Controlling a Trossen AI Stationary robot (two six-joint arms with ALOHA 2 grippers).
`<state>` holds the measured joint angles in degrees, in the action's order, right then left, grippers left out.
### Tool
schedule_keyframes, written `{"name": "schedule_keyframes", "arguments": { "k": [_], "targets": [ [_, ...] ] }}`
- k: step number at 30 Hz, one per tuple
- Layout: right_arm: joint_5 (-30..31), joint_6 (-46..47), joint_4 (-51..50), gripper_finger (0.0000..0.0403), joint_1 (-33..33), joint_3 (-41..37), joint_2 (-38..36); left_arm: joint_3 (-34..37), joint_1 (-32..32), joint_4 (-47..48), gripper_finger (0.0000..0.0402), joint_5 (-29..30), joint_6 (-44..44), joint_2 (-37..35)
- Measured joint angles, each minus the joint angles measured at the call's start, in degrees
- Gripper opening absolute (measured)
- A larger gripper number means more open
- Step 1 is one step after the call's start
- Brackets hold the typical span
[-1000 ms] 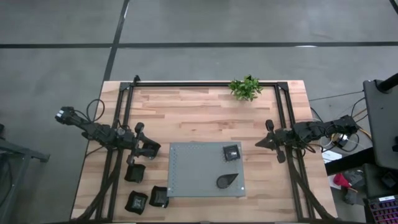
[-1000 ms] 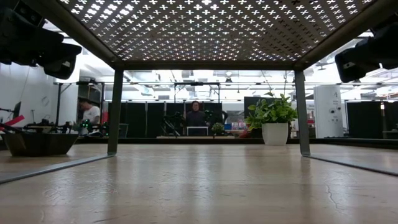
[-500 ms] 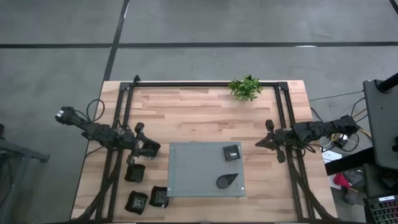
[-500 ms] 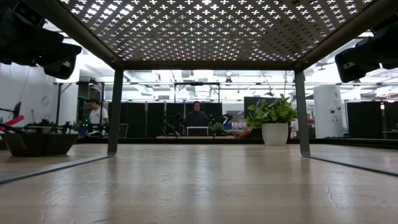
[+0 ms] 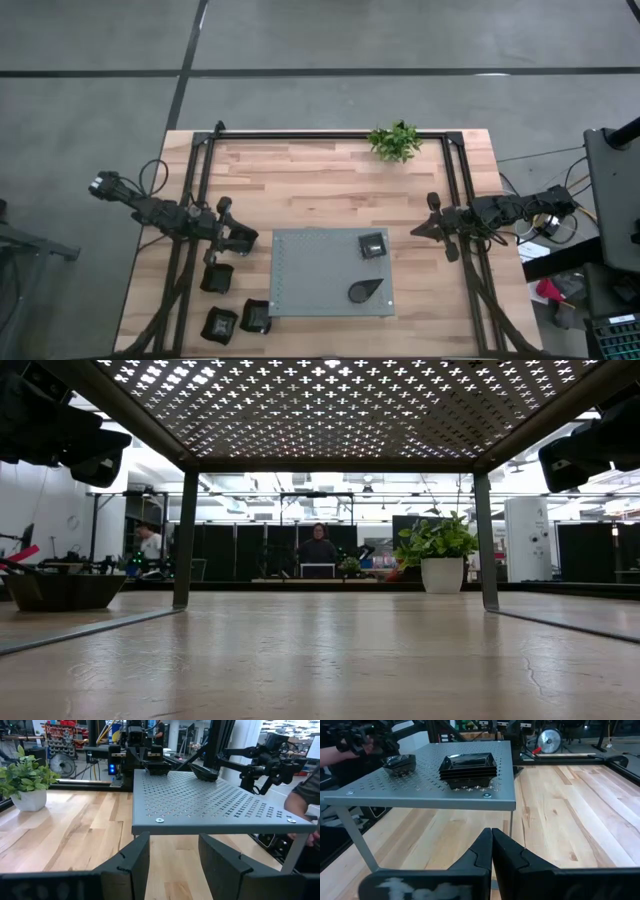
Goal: Pick & Place Mini shaped plates
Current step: Put the distorted square plate on the shelf
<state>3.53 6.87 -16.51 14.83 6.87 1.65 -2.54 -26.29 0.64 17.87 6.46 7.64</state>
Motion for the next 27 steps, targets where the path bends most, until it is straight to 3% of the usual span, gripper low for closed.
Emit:
{"name": "schedule_keyframes", "arguments": {
  "k": [9,14,27],
  "targets": [
    [0.0,0.0,0.0,0.0008,0.0,0.0,0.0,0.0,0.0,-1.6,0.0163,2.1,-0.8,0.0],
    [0.0,0.0,0.0,0.0008,0.0,0.0,0.0,0.0,0.0,-9.8,0.0163,2.8,11.9,0.0],
    [0.0,0.0,0.0,0.0008,0.0,0.0,0.0,0.0,0.0,-19.5,0.0163,4.8,26.7,0.1]
  ]
}}
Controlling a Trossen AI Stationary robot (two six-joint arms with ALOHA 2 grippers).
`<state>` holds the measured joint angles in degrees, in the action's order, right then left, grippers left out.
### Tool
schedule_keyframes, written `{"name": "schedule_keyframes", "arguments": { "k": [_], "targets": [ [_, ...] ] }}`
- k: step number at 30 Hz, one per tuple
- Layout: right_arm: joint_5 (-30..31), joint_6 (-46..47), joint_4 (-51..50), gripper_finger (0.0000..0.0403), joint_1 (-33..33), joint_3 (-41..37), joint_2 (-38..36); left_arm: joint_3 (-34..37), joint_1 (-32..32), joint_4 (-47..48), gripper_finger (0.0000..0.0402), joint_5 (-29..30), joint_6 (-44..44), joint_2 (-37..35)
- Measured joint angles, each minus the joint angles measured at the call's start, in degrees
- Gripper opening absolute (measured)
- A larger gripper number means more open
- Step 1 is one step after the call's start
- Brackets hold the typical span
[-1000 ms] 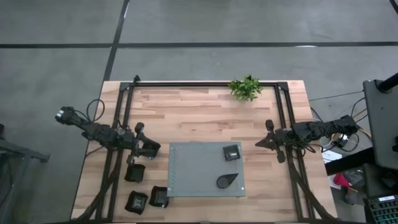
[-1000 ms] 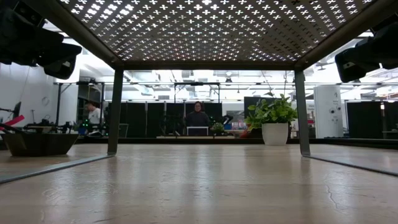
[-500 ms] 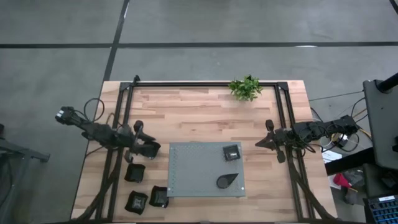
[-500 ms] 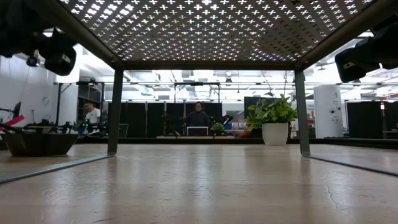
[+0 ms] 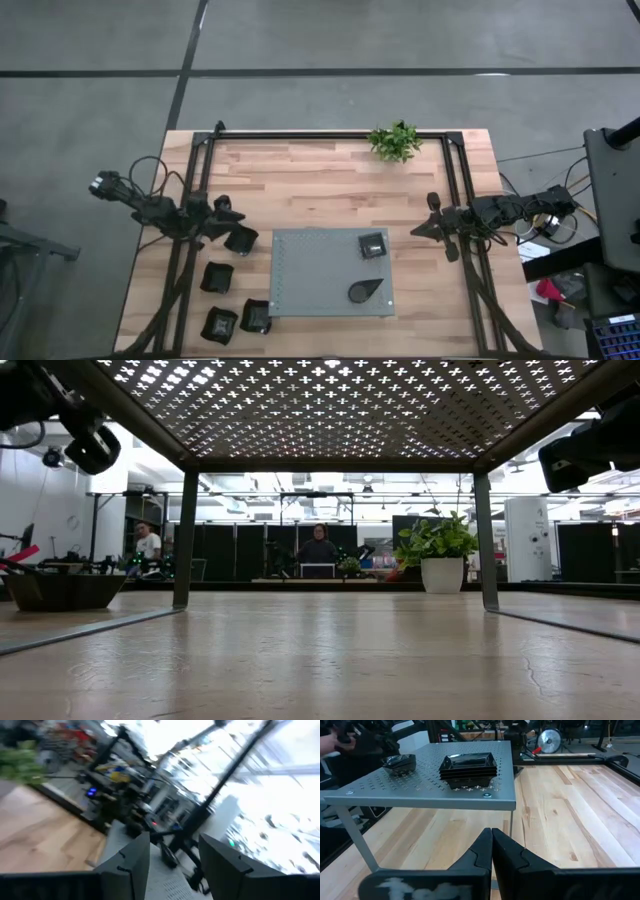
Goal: Pick & Place Mini shaped plates
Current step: Put the distorted square plate on the shelf
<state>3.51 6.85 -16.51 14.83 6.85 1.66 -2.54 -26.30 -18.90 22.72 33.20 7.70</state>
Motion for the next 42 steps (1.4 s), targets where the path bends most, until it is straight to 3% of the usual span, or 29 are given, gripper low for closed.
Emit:
{"name": "schedule_keyframes", "arguments": {
  "k": [5,8,11,14,18,23,29,35,42],
  "targets": [
    [0.0,0.0,0.0,0.0008,0.0,0.0,0.0,0.0,0.0,2.4,0.0163,9.3,4.9,0.7],
    [0.0,0.0,0.0,0.0008,0.0,0.0,0.0,0.0,0.0,2.4,0.0163,19.1,5.9,1.1],
    [0.0,0.0,0.0,0.0008,0.0,0.0,0.0,0.0,0.0,2.3,0.0163,22.5,5.1,1.1],
    [0.0,0.0,0.0,0.0008,0.0,0.0,0.0,0.0,0.0,3.8,0.0163,20.6,4.7,1.2],
    [0.0,0.0,0.0,0.0008,0.0,0.0,0.0,0.0,0.0,1.5,0.0163,9.2,6.3,1.8],
    [0.0,0.0,0.0,0.0008,0.0,0.0,0.0,-1.1,-0.1,-0.5,0.0163,3.0,7.1,4.1],
    [0.0,0.0,0.0,0.0008,0.0,0.0,0.0,-2.1,-0.1,-0.2,0.0163,2.7,10.6,8.3],
    [0.0,0.0,0.0,0.0008,0.0,0.0,0.0,-8.3,-0.2,0.4,0.0163,1.7,2.6,12.3],
    [0.0,0.0,0.0,0.0008,0.0,0.0,0.0,-16.1,-0.2,13.2,0.0163,1.5,-3.3,17.1]
  ]
}}
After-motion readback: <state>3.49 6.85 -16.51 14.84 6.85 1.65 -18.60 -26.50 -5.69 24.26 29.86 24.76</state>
